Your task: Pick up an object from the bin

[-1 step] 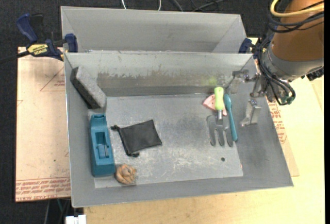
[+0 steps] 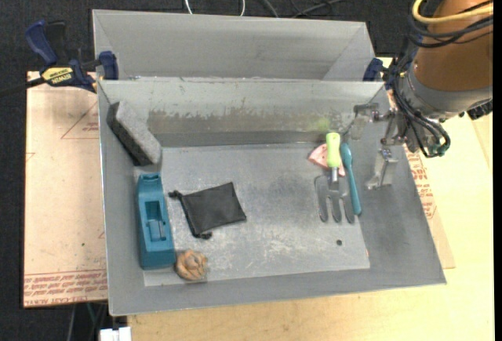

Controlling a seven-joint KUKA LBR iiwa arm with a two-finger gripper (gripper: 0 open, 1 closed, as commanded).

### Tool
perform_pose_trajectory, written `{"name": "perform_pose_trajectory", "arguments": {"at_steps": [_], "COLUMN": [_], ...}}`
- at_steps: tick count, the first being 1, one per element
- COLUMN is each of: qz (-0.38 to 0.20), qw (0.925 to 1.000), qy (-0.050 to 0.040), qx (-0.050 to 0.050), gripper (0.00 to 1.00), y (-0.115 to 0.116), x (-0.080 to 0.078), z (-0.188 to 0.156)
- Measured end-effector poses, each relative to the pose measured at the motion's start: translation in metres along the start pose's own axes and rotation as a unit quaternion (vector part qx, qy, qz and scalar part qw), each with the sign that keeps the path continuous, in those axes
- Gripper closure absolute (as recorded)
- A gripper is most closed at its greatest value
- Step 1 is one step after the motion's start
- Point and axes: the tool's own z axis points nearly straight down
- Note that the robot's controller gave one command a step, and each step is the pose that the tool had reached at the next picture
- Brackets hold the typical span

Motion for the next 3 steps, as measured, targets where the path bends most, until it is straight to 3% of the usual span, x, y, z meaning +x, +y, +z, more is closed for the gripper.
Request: {"name": "perform_pose_trajectory", "arguments": {"at_steps": [1,2,3], "qz": [-0.031,-0.021,-0.011], "qw": [0.9995,0.9998,0.9999], "qy": [-0.0007,-0.0008,-0.0052], "qx": [0.000,0.000,0.000], "gripper": [0.00,0.00,0.00], "y": [0.070,0.090,0.116], "x": [-0.023,0.007,-0.015], "z": [0.020,0.017,0.071]}}
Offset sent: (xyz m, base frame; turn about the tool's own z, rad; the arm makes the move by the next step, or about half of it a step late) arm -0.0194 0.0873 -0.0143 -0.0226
